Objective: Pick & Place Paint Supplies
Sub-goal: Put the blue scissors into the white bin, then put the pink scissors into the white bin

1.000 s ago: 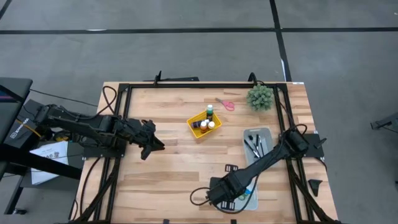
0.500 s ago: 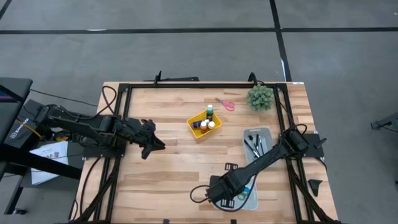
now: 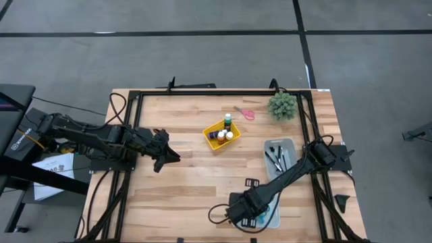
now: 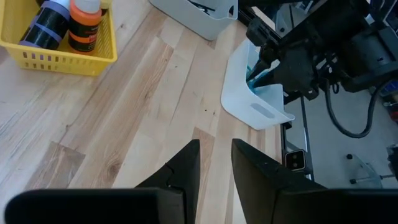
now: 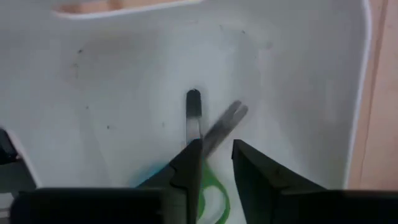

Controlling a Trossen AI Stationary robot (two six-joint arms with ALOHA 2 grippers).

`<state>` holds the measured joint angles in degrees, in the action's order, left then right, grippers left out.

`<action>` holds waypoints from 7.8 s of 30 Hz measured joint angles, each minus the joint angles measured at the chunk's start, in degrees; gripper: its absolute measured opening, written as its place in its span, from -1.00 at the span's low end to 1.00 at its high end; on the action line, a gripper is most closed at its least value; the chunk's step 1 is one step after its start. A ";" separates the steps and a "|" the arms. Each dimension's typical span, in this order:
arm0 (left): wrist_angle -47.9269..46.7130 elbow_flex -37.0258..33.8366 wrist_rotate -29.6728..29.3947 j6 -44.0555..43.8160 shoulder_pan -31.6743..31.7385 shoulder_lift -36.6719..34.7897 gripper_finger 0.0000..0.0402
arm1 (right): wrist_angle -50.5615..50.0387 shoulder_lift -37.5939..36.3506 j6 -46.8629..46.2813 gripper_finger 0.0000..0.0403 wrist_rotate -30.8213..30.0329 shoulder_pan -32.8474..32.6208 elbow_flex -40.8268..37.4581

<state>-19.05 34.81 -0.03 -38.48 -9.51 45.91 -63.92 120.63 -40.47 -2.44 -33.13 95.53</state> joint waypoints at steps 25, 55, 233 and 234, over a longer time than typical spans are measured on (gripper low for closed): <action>0.35 0.00 -4.74 3.76 0.02 -0.02 -0.57 | -5.11 -27.32 -12.93 -0.49 -20.81 11.59 0.04; 8.30 0.02 -12.62 11.57 3.07 0.00 -0.57 | -5.08 -22.02 22.69 -0.49 3.68 58.26 -0.07; 15.26 0.00 -9.46 9.93 9.47 -0.02 -0.57 | 10.54 -38.46 -26.14 -1.00 -0.61 17.31 -21.90; 15.23 0.00 -9.36 9.96 9.47 -0.02 -0.57 | 10.54 -37.84 -28.83 -1.00 -0.61 15.35 -21.90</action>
<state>-3.81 34.81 -9.40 -28.52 -0.03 45.89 -53.39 82.79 -69.30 -3.05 -17.78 73.63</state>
